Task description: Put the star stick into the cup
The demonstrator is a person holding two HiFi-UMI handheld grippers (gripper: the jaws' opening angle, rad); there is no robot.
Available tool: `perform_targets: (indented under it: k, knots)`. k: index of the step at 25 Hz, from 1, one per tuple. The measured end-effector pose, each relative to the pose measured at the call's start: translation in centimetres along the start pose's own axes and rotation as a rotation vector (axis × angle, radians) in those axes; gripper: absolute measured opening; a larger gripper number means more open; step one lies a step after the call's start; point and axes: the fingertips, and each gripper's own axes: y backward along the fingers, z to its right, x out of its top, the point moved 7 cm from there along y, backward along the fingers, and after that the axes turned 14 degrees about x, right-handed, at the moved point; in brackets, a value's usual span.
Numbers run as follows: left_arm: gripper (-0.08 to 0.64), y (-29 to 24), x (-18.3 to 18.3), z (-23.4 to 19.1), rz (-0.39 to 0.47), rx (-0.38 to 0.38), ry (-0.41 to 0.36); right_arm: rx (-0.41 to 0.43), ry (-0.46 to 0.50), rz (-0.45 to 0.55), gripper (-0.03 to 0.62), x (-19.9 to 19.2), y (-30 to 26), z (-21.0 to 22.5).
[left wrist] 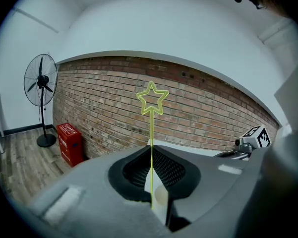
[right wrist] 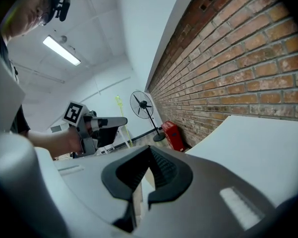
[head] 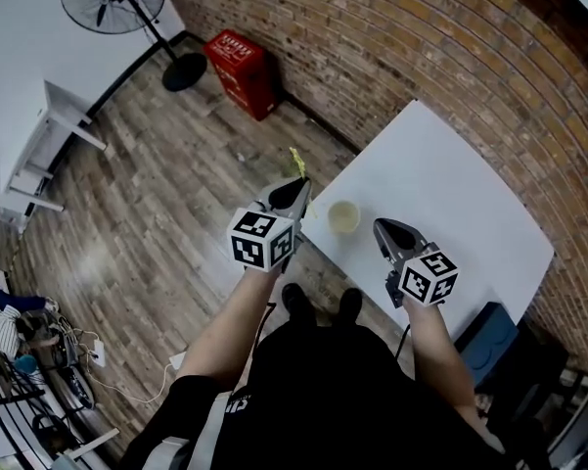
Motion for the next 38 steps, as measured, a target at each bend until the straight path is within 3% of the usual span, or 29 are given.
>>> perform_targets:
  k: [7,16,24,38]
  knots:
    - [0.014,-3.5,-0.3,2.9,-0.02,-0.082,0.001,-0.07,-0.013,0.011,0.0,0.0,3.0,1.6]
    - [0.014,-6.6,-3.2,5.6,-0.091,-0.167,-0.005,-0.15,-0.034,0.013,0.0,-0.4,6.3,2.0]
    - [0.015,-7.5,-6.7,6.2,-0.175,-0.169,-0.006,-0.145,-0.054,0.001,0.0,-1.3,6.6,2.1]
    - [0.048,-8.4,-7.3,7.0,-0.247,-0.197,-0.047,-0.11,-0.047,0.01,0.0,-0.2,5.8,1.9]
